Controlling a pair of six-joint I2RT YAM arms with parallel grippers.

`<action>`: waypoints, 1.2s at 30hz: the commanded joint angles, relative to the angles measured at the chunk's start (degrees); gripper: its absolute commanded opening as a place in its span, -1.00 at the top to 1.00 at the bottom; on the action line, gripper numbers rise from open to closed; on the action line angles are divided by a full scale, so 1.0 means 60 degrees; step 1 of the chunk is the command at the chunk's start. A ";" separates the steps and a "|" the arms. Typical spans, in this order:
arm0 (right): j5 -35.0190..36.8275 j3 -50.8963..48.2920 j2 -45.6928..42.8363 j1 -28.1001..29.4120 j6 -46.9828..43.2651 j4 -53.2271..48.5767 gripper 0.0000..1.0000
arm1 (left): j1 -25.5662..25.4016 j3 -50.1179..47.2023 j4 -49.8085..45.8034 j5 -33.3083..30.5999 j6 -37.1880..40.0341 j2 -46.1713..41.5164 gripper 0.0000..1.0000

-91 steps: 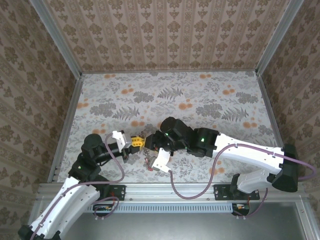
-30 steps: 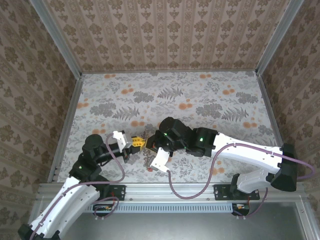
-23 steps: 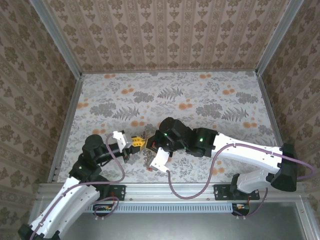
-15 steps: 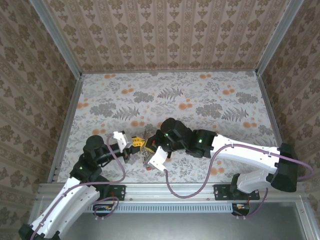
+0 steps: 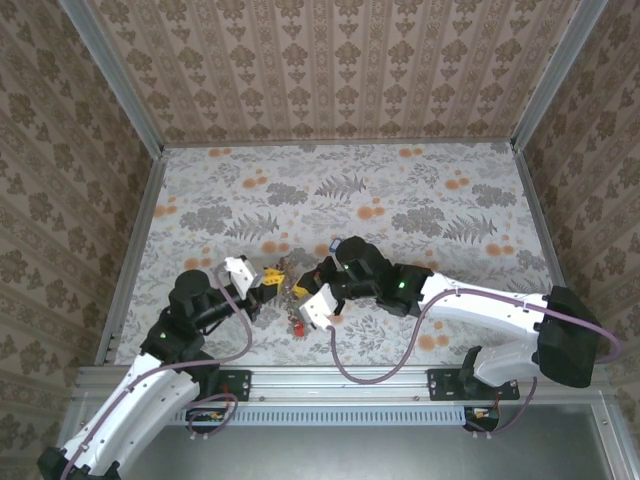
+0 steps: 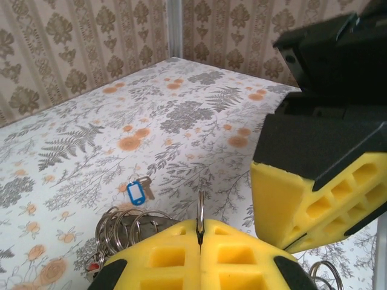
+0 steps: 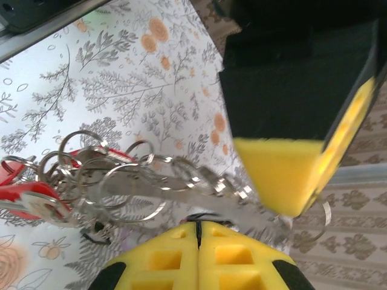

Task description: Put the keys on the keyring

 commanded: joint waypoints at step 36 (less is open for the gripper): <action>-0.1332 0.6002 0.3565 -0.0986 1.9505 -0.5525 0.38 | -0.0071 0.0561 -0.0737 -0.4518 -0.6426 0.0852 1.00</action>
